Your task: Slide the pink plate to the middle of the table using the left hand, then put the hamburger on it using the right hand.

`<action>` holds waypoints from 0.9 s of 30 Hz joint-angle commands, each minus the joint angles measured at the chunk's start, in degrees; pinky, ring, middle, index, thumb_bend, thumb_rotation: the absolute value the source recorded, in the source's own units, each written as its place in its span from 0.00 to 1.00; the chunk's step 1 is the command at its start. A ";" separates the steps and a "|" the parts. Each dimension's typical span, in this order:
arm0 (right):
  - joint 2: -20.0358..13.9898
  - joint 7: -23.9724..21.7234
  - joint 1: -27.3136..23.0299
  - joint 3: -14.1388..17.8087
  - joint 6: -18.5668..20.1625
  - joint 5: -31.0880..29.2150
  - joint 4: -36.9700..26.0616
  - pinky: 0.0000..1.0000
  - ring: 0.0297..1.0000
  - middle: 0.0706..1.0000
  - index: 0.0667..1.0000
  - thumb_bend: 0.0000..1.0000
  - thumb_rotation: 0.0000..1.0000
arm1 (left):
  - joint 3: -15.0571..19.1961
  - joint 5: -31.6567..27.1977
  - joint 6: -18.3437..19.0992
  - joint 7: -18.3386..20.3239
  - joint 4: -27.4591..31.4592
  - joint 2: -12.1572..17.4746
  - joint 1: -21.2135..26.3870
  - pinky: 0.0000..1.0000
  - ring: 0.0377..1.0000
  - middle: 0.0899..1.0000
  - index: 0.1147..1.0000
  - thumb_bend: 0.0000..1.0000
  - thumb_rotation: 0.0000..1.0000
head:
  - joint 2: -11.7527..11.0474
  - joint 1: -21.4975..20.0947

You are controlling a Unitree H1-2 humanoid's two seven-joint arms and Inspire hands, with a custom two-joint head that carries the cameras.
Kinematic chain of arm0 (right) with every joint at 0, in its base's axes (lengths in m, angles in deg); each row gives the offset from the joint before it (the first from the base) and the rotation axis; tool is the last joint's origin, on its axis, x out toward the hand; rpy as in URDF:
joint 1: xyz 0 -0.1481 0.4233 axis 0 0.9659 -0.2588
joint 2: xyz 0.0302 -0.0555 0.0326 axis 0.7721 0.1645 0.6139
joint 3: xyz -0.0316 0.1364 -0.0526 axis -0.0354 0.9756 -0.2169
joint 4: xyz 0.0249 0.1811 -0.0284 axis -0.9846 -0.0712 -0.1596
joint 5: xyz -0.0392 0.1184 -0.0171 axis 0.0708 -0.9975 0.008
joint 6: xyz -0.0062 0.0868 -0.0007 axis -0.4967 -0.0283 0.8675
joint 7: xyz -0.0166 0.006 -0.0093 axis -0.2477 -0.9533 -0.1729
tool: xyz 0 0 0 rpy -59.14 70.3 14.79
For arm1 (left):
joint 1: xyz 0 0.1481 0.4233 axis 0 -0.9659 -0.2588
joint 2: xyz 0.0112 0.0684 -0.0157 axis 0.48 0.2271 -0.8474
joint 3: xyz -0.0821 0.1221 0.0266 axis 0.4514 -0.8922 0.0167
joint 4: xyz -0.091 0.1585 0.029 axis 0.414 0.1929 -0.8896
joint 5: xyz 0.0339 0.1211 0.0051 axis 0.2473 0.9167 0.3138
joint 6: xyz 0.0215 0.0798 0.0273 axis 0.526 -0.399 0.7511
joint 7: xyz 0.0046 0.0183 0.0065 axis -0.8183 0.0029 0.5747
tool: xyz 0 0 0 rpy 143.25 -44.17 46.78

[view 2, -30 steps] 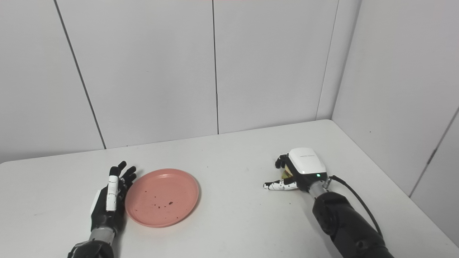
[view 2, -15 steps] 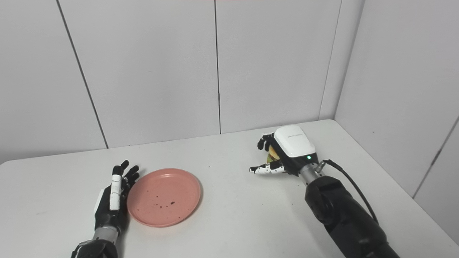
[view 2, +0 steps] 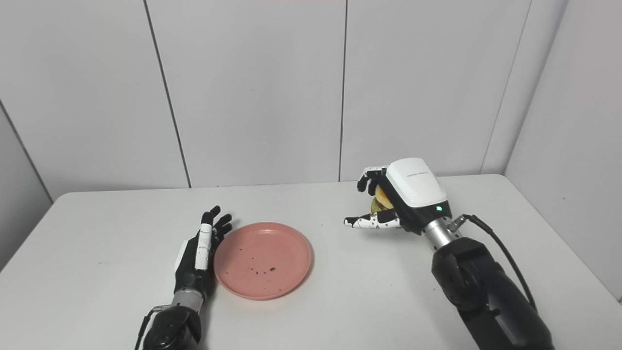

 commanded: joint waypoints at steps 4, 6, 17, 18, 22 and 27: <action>2.61 1.36 -4.75 -1.28 -3.50 0.08 1.66 0.33 0.38 0.44 0.48 0.65 0.63 | -1.35 -0.02 1.19 0.58 -0.17 -2.61 1.80 1.00 0.92 0.89 0.92 0.94 0.94 | -0.17 1.70; 3.89 1.96 -5.41 -2.21 -3.76 0.86 2.82 0.37 0.39 0.44 0.49 0.67 0.66 | -1.30 -0.11 1.25 0.42 -0.20 -2.87 1.81 1.00 0.92 0.89 0.92 0.94 0.94 | -0.24 2.06; 10.16 2.17 -8.24 -4.85 -5.37 0.57 6.58 0.32 0.35 0.40 0.49 0.69 0.71 | -1.80 1.37 0.41 -0.57 -0.62 -3.68 1.79 1.00 0.92 0.88 0.91 0.92 0.96 | -0.35 4.54; 10.53 2.44 -8.46 -5.00 -5.67 0.63 6.99 0.33 0.37 0.42 0.48 0.69 0.70 | -1.83 1.43 0.40 -0.61 -0.64 -3.72 1.78 1.00 0.92 0.88 0.91 0.91 0.97 | -0.35 4.54; 11.90 2.12 -9.44 -6.13 -5.33 1.47 7.88 0.38 0.43 0.48 0.48 0.68 0.71 | -1.76 1.51 0.16 -0.69 -0.82 -4.02 1.68 0.99 0.93 0.87 0.89 0.91 0.96 | -0.29 5.94; 13.00 2.39 -9.96 -6.90 -5.95 1.62 8.61 0.33 0.38 0.44 0.48 0.68 0.68 | -1.90 1.78 -0.40 -0.80 -1.12 -4.24 1.60 0.99 0.92 0.86 0.87 0.91 0.98 | -0.24 7.04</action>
